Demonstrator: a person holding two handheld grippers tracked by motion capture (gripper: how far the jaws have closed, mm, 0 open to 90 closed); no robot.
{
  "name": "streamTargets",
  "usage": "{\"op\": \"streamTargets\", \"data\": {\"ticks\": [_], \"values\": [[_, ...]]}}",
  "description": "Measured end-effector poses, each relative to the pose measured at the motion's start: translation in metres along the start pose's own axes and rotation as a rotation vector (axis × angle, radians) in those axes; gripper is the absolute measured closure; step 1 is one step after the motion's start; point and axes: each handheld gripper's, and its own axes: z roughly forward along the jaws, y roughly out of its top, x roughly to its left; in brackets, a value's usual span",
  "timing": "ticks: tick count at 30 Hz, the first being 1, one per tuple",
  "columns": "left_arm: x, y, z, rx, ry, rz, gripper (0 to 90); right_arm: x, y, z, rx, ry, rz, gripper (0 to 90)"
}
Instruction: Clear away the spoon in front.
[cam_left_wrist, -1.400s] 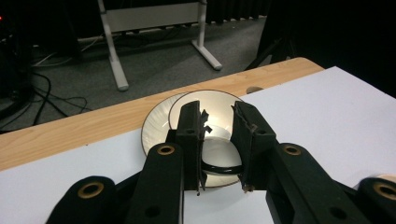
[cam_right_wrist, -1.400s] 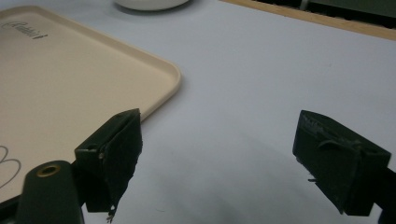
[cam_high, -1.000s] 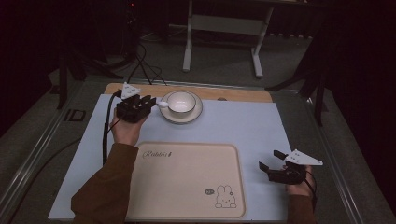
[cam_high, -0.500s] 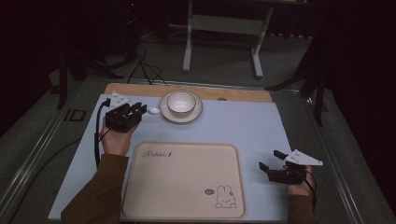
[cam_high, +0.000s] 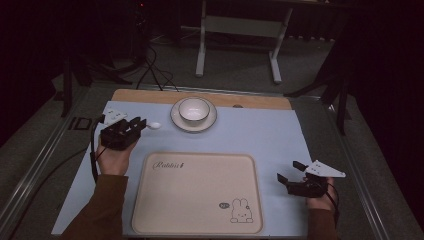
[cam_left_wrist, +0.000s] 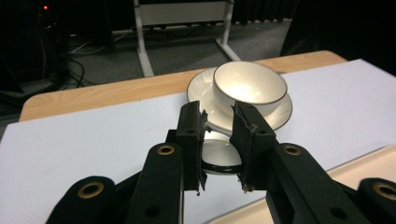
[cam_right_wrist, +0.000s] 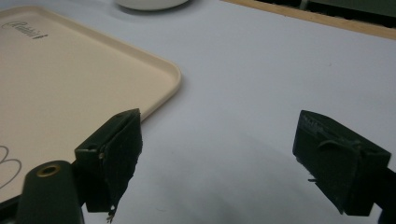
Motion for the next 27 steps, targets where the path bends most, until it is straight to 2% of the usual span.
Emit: {"op": "streamTargets", "data": {"ticks": [21,27], "values": [[0.007,-0.027,-0.022,0.011,0.071,-0.007,73.6,0.0,0.0,-0.001,-0.001,-0.003,0.001,15.5],[0.006,-0.033,-0.026,0.018,0.073,-0.015,73.5,0.0,0.0,-0.001,-0.002,-0.003,0.0,15.5]]}}
